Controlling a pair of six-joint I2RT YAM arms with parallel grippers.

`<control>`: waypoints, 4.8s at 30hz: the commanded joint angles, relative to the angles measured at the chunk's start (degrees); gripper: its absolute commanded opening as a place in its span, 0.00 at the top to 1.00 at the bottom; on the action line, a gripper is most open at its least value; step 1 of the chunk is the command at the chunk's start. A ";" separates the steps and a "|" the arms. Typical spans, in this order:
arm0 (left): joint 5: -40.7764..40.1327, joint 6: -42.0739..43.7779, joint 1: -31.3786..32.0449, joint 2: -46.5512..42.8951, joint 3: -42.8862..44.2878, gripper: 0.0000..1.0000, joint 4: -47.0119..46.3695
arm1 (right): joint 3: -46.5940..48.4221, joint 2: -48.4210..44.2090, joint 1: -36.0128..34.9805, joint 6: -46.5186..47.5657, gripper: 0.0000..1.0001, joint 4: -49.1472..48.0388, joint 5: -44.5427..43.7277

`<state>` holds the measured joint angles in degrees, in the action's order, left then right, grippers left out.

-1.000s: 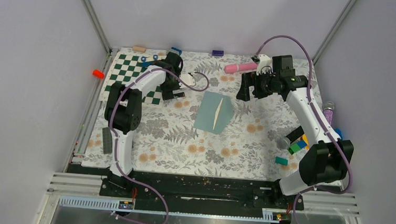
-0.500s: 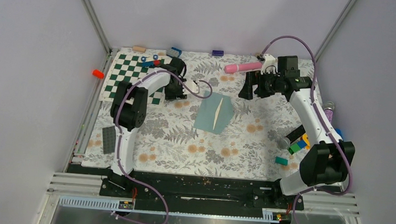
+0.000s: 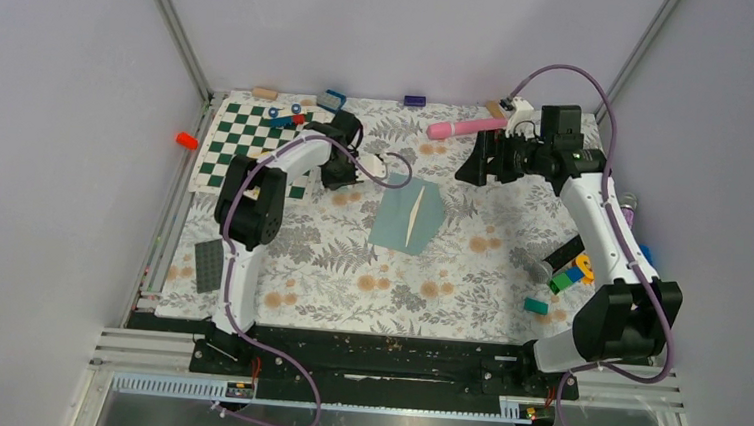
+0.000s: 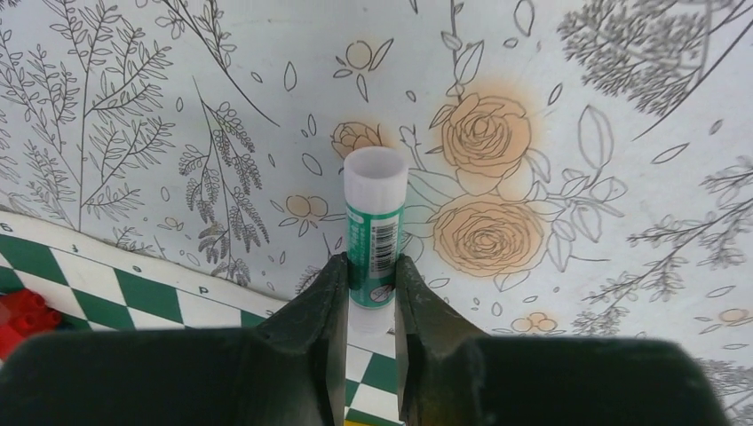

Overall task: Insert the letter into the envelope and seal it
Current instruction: Pick up the solid glue from the center of the board, then open the solid glue cap from the solid glue.

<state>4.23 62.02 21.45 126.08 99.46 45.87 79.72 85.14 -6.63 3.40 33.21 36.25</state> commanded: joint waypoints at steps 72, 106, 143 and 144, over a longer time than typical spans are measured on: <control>22.77 -33.25 16.21 -15.24 6.47 0.81 16.96 | -6.07 22.73 -12.79 -27.96 0.58 -24.92 29.31; 45.00 -30.95 5.53 -16.49 1.60 0.19 15.71 | -5.26 22.14 -10.07 -29.01 0.89 -25.18 33.07; 40.86 -28.20 4.66 -17.90 -6.22 1.00 14.55 | -9.26 21.46 -4.59 -40.28 0.95 -39.14 35.11; 40.86 -27.85 3.98 -18.18 -7.19 1.00 14.44 | -9.46 21.40 -4.13 -40.58 0.95 -39.56 35.12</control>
<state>46.02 31.70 28.29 111.46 96.51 56.82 70.57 107.96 -14.98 -32.97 1.13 69.84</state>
